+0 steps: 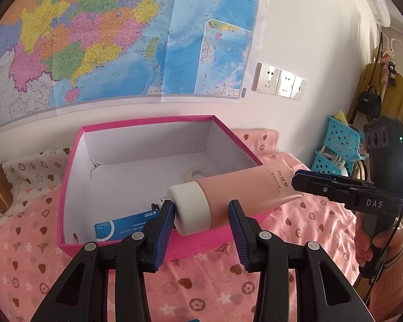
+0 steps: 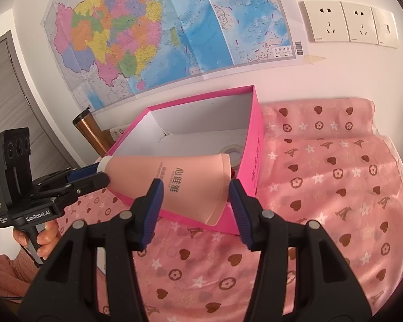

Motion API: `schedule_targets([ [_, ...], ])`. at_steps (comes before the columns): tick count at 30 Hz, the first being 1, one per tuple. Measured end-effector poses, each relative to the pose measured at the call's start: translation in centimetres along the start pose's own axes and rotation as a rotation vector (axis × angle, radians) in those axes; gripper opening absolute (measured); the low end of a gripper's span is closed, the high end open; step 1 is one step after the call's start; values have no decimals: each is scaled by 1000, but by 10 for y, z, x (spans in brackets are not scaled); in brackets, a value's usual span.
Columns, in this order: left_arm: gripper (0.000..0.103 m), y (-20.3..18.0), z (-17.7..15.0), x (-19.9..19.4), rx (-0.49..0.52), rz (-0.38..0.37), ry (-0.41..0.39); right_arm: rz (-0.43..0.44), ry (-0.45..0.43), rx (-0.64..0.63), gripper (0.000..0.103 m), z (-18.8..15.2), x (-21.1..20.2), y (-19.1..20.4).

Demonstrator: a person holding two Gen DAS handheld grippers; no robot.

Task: Organize rigid objects
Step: 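Lift the pink tube with the right tool and carry it over the magenta box, then lower the pink tube into the box and open the right tool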

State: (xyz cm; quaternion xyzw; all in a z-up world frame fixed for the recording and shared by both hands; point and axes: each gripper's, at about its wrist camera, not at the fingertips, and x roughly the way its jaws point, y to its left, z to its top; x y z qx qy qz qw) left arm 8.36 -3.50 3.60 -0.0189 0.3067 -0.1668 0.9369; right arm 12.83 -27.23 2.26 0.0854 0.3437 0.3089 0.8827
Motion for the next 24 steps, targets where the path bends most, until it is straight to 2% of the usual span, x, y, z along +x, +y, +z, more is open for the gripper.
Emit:
schedule_targets([
  [24, 41, 15, 10, 24, -41, 15, 20, -36, 20, -20, 53, 14, 19, -3],
])
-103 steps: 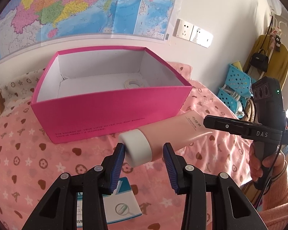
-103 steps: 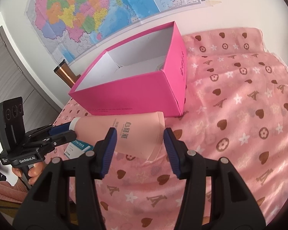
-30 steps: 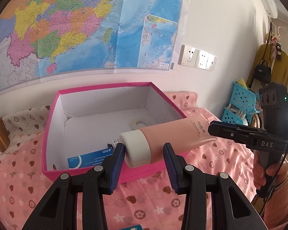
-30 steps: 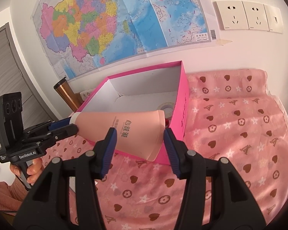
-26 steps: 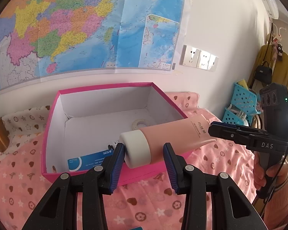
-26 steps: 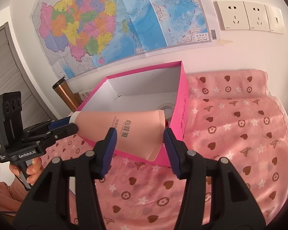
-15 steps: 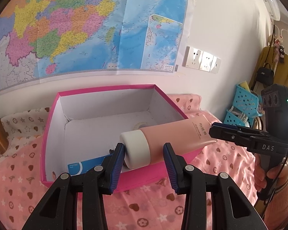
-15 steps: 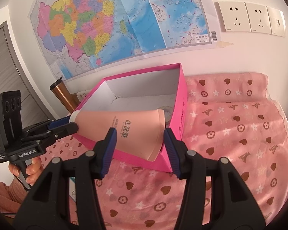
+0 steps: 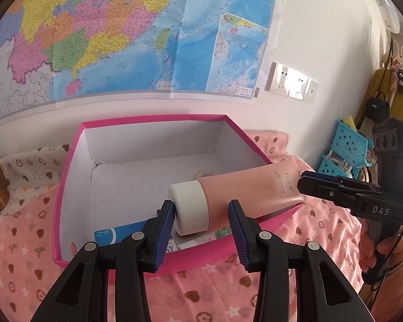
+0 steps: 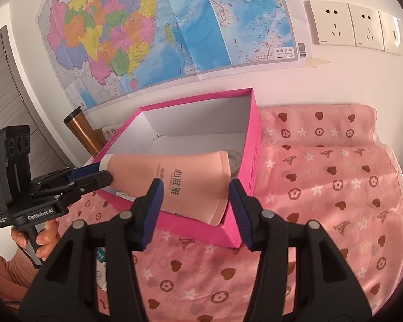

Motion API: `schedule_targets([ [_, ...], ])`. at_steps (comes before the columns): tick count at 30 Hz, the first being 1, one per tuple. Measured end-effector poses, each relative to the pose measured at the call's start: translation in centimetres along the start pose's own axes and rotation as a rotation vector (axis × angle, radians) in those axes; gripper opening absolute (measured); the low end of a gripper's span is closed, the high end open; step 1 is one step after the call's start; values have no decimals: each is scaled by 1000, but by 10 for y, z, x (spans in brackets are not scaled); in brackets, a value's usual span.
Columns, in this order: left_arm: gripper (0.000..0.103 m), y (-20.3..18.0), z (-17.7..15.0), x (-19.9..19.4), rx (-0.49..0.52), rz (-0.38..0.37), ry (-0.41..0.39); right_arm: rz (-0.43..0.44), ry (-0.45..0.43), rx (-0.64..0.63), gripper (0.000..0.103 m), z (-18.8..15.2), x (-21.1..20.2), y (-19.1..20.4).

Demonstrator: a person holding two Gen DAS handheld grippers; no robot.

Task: Organize rigid objects
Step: 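Lower the pink tube into the box and open the right tool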

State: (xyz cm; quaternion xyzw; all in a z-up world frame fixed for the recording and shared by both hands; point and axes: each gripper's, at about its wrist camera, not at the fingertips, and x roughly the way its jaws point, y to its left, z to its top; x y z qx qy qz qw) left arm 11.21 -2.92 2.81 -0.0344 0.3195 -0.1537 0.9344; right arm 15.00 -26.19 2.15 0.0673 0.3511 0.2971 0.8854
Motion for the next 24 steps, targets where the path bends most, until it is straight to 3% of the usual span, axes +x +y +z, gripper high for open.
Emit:
schedule_targets([
  [24, 42, 10, 5, 17, -31, 1, 33, -31, 34, -20, 53, 4, 16, -1],
])
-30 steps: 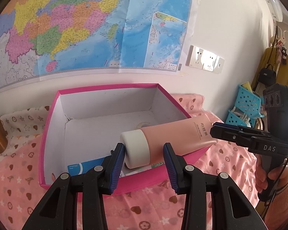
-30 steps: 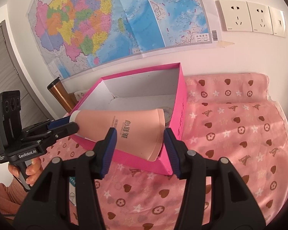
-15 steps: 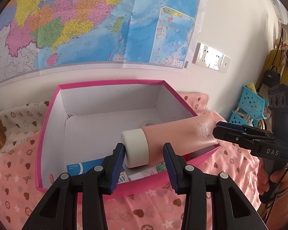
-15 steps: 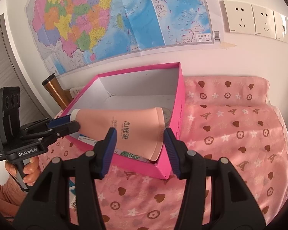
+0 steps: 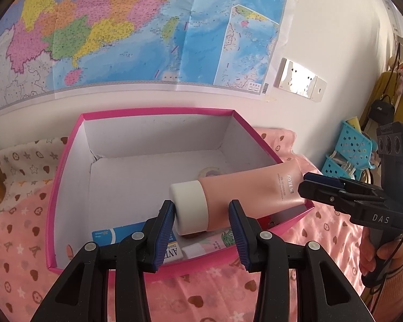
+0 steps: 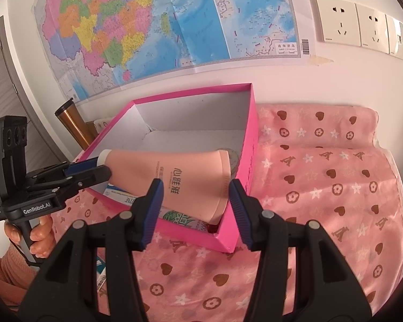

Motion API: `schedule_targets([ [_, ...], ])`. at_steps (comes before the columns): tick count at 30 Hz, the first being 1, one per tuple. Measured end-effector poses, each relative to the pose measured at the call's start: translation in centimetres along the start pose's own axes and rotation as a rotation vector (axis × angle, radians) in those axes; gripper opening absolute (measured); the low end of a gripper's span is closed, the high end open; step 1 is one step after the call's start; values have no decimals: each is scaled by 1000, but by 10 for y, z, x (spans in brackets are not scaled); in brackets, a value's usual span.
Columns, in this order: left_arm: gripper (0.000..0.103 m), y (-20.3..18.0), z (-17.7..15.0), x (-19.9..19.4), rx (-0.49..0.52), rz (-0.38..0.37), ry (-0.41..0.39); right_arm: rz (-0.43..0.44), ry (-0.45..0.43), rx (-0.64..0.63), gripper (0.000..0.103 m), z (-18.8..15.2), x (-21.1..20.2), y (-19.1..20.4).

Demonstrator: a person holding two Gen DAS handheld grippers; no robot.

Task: Organize rigid objects
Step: 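Lower the pink tube into the box and open the right tool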

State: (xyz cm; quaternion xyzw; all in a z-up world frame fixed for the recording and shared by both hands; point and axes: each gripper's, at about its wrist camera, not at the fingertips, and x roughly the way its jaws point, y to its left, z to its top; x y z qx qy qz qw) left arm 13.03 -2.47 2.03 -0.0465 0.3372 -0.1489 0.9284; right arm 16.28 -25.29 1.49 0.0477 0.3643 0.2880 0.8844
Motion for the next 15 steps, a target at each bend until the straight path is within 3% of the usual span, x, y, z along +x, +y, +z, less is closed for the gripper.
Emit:
schedule_targets([
  [15, 42, 7, 1, 13, -31, -9, 35, -19, 18, -13, 53, 3, 8, 1],
])
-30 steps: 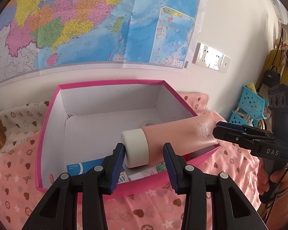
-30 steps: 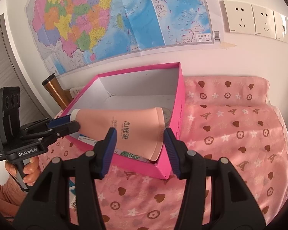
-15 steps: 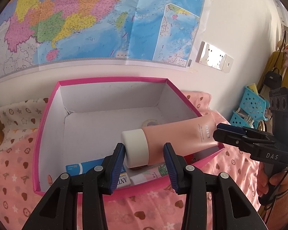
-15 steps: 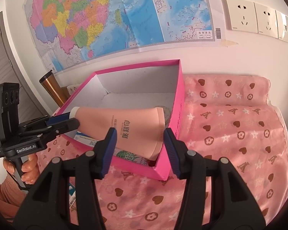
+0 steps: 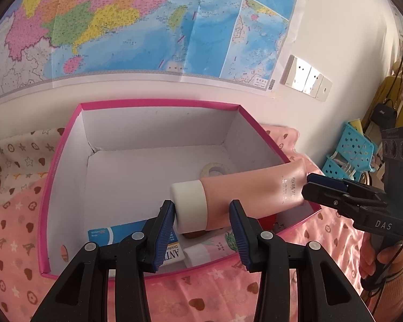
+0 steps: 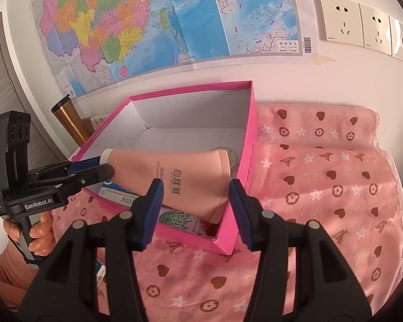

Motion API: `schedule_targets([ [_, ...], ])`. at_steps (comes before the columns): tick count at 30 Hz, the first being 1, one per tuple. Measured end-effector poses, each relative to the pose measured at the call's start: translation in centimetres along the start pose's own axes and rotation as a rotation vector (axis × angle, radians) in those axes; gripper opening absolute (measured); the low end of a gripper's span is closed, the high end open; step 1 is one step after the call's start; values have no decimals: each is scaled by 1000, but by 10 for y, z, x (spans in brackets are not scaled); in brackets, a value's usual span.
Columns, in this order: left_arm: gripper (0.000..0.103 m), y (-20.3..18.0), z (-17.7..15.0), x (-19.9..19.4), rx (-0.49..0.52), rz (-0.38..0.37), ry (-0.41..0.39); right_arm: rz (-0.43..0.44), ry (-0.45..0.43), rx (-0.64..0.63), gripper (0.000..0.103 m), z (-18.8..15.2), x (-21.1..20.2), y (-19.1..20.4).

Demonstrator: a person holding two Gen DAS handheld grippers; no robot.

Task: Organize rigid objects
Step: 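Lower the pink tube into the box and open the right tool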

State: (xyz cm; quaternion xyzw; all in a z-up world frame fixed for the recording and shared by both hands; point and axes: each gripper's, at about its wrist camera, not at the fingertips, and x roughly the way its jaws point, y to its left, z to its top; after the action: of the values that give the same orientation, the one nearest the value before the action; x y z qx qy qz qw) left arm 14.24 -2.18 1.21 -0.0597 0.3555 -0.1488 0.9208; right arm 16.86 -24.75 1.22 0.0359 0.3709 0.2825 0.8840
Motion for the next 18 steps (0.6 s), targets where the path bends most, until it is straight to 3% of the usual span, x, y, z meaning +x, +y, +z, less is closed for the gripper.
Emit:
schedule_targets([
  [18, 41, 11, 0, 27, -40, -8, 80, -11, 2, -10, 53, 3, 2, 5],
])
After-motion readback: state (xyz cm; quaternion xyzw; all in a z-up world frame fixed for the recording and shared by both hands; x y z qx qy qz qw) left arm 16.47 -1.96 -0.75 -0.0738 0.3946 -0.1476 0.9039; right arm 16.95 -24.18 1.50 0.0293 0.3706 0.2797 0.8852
